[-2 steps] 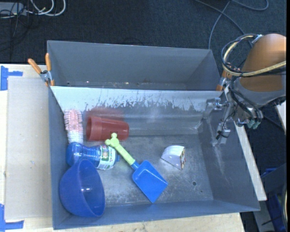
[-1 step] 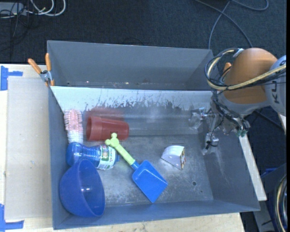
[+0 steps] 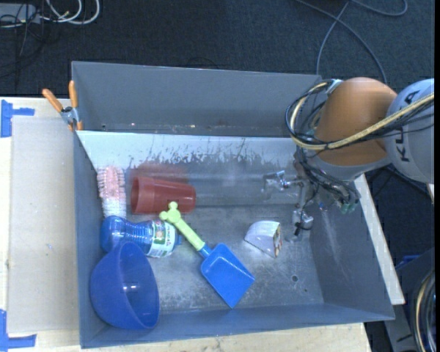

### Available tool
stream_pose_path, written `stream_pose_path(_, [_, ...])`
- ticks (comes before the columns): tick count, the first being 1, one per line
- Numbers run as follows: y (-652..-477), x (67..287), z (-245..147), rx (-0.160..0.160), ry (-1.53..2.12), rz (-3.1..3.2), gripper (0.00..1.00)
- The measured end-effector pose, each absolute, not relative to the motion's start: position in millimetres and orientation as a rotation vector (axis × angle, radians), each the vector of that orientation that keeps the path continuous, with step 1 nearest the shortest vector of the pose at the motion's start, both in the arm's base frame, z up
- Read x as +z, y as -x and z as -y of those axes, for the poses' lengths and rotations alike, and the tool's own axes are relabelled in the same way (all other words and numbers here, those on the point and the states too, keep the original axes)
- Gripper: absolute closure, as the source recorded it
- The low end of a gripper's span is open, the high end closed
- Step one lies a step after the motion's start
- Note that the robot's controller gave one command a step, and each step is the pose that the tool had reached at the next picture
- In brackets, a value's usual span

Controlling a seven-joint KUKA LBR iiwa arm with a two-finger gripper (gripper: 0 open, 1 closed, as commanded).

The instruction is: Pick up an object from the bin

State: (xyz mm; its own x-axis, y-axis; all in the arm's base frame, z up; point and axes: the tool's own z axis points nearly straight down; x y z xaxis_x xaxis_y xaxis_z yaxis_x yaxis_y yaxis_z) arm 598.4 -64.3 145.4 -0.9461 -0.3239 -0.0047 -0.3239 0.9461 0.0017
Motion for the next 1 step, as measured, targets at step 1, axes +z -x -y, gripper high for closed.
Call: stream_pose_path(1, [-586.6, 104.3, 37.2, 0.004, 0.931, -3.003, 0.0])
